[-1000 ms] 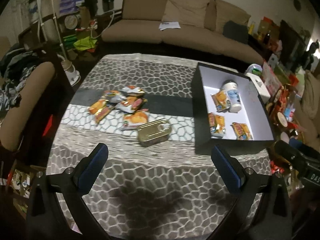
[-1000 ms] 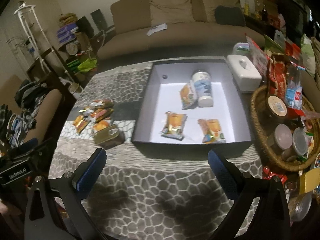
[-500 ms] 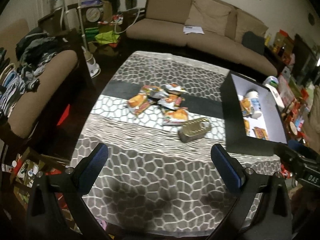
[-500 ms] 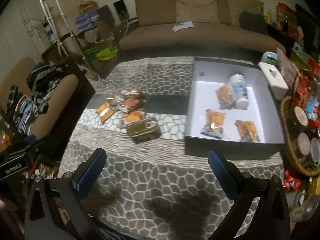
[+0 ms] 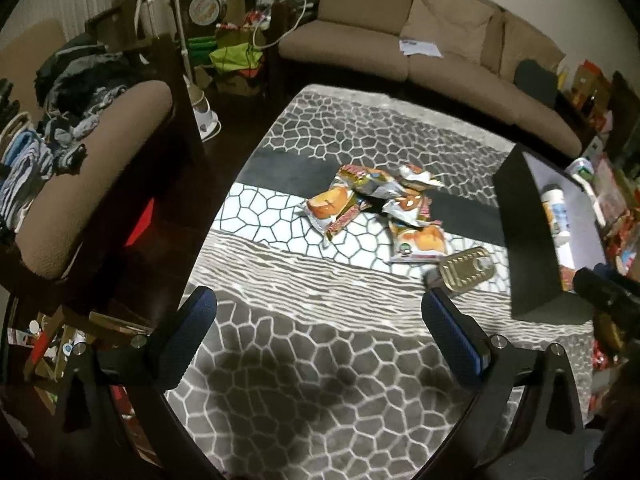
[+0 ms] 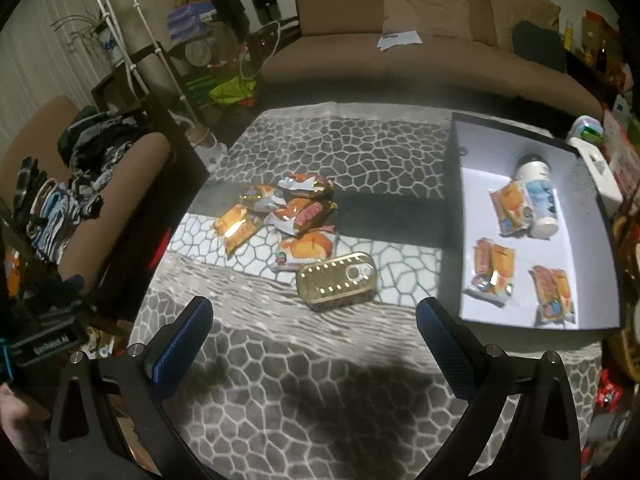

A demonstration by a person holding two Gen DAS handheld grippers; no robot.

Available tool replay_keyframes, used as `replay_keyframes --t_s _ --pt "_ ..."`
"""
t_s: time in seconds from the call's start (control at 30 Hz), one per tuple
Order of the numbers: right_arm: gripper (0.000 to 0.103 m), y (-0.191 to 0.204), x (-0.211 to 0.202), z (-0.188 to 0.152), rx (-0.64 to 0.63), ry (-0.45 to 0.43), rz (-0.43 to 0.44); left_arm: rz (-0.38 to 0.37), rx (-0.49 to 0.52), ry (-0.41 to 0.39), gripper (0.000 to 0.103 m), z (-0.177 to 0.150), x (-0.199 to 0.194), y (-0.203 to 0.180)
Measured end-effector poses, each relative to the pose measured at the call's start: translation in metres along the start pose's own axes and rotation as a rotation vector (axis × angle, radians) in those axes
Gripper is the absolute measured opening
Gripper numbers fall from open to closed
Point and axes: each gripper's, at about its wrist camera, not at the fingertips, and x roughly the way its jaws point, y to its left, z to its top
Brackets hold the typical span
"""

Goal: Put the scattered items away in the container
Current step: 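Grasp a snack packet with the left tool while the right tool grasps another packet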

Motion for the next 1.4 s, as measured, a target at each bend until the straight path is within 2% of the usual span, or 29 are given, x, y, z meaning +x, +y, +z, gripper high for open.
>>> replay_keyframes --t_s 0.13,0.27,0.43,0.67,0.93,1.4 --pt "0.103 0.001 0.035 0.013 0.022 0.023 0.007 0.007 0.024 0.003 0.103 0.009 0.033 0.004" --pt "0.103 -0.006 0.075 0.026 0.078 0.052 0.024 0.01 0.053 -0.027 0.103 0.014 0.067 0.008" --pt "0.103 -0.01 0.118 0.04 0.129 0.08 0.036 -0.001 0.101 0.013 0.103 0.025 0.12 0.006" --pt "0.103 -0.005 0.17 0.056 0.136 0.12 0.035 -0.025 0.147 0.034 0.103 0.044 0.168 0.003" --pt "0.103 0.012 0.21 0.067 0.132 0.143 0.028 -0.02 0.222 0.046 0.103 0.055 0.205 0.004" --pt "0.103 0.017 0.253 0.067 0.158 0.165 -0.051 -0.056 0.219 0.047 0.103 0.056 0.239 0.002"
